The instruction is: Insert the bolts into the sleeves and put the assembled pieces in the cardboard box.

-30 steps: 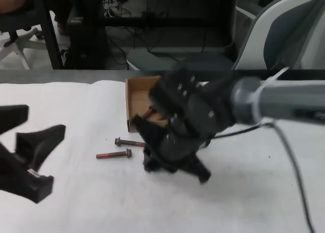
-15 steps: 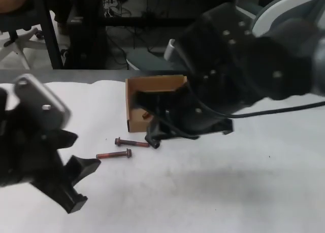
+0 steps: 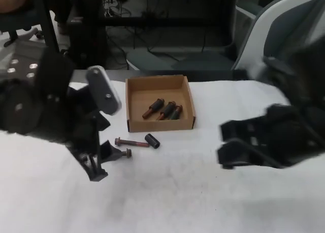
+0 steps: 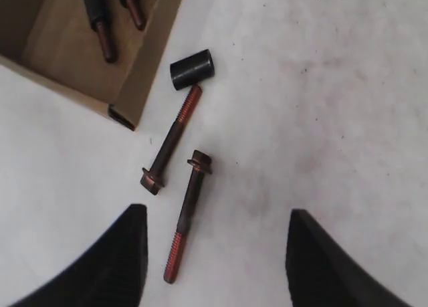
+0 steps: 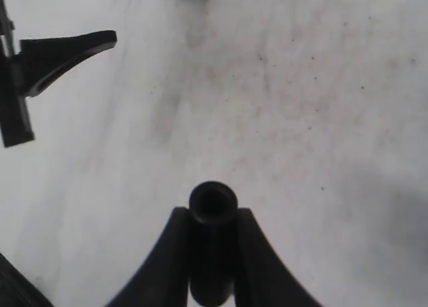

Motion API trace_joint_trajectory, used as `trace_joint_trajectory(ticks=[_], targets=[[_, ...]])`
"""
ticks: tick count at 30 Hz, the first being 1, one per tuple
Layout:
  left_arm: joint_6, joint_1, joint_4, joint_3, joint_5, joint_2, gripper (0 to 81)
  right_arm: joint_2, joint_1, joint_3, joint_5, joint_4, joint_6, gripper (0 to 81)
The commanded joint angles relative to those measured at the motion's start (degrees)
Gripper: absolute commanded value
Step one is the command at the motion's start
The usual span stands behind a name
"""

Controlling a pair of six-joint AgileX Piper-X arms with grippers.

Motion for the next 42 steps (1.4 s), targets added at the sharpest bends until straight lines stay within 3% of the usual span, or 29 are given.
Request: trace_joint_trajectory(ticks=[1, 15, 24, 42], targets=[[5.5, 0.1, 0.6, -3.5, -0.6, 4.5, 62.3, -3.9, -1.3, 2.0, -1.8, -0.6, -0.6, 0.4], [13.8, 1.4, 7.9, -14.8, -1.4, 19.1, 62.3, -7.7, -1.4, 3.7, -3.4, -0.6, -0.6, 0.4], [15.5, 2.5, 7.4, -14.8, -0.3, 20.5, 55.7, -7.7, -1.4, 3.7, -3.4, -2.1, -0.6, 0.4], [15.5, 2.1, 7.5, -15.2, 3.1, 20.5, 55.7, -7.7, -1.4, 3.7, -3.1, -3.3, -0.6, 0.4]])
